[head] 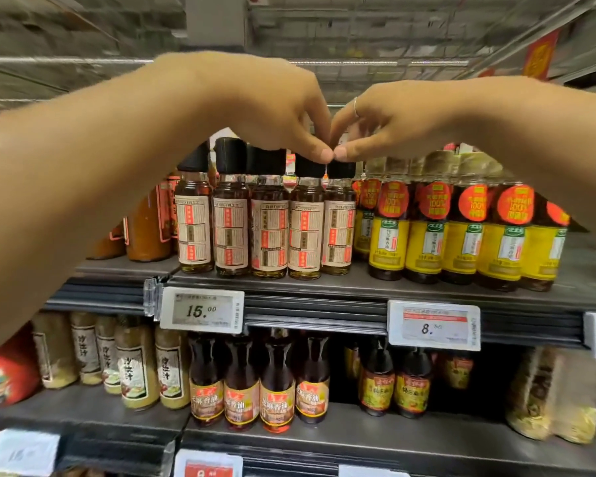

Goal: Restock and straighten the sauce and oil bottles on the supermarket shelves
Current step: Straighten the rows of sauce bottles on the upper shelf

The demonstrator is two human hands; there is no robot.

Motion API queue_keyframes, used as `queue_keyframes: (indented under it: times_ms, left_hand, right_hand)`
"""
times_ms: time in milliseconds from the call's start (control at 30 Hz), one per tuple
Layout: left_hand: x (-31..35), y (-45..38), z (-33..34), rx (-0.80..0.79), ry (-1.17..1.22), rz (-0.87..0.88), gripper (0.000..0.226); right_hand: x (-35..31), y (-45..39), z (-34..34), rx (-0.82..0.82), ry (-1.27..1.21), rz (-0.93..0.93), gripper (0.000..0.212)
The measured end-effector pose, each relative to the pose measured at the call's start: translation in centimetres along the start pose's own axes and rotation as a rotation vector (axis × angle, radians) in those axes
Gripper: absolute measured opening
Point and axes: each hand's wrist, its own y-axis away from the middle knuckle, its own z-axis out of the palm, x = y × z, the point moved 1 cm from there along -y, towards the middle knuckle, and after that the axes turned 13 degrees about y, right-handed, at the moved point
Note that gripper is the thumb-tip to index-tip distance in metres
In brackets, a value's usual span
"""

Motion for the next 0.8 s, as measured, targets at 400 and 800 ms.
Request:
queue_keyframes:
  times_ms: [400, 800]
  left_hand:
    - [-1.2, 0.5, 0.3, -0.007, 0.227, 0.030, 0.038]
    - [-2.4, 0.7, 1.6, -0.002, 0.336, -0.008, 0.042]
  right_hand:
    - [0.9, 0.0, 0.8, 0.035, -0.110, -0.009, 0.052]
    - [0.5, 0.1, 1.1, 0.069, -0.112, 0.008, 0.055]
